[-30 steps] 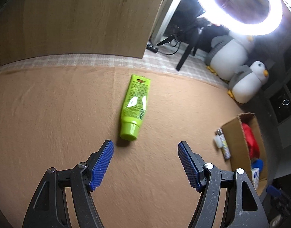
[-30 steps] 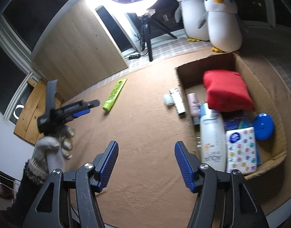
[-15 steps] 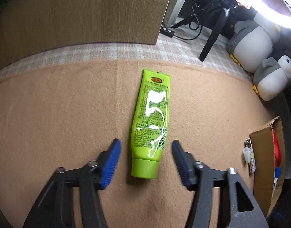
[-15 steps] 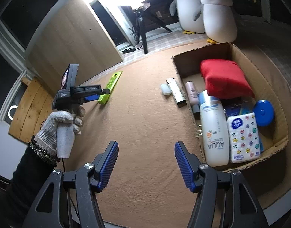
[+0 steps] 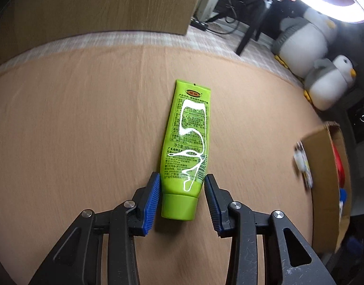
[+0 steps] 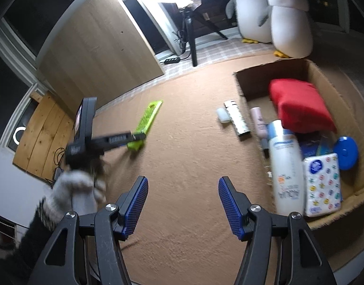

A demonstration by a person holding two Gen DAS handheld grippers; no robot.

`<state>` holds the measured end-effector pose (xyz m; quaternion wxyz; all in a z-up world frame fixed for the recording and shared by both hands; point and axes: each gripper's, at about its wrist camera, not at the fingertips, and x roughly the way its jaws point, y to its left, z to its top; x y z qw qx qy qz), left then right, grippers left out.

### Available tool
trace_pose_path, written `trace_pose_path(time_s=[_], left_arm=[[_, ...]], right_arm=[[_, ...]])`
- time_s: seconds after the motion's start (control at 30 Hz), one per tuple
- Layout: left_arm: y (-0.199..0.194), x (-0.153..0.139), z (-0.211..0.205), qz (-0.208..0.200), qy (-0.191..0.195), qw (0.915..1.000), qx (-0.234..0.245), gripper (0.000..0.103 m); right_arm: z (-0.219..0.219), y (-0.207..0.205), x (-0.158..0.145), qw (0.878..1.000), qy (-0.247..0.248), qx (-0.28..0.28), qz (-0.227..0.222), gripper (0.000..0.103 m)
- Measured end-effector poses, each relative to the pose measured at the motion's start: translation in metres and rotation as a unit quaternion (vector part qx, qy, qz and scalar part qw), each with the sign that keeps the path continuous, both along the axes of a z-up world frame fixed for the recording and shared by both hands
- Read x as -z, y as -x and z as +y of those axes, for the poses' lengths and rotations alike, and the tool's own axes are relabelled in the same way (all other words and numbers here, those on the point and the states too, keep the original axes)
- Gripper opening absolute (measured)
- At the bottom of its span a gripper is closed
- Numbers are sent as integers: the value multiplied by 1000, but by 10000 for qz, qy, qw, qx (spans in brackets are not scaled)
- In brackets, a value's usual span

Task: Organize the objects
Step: 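Grasp the green tube's cap end with the left gripper and lift it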

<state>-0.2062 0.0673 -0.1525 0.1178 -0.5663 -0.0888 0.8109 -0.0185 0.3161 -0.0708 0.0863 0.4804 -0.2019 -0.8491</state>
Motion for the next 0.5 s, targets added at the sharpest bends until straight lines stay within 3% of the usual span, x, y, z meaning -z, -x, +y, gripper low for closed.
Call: trace_pose_path(time_s=[0.13, 0.5], left_arm=[[-38, 2, 2, -83, -277, 9996, -17, 41], [-108, 1, 11, -187, -472, 9985, 179, 41]], right_arm=[[-12, 17, 15, 9996, 171, -166, -166, 58], [-52, 58, 62, 9945, 507, -584, -705, 58]])
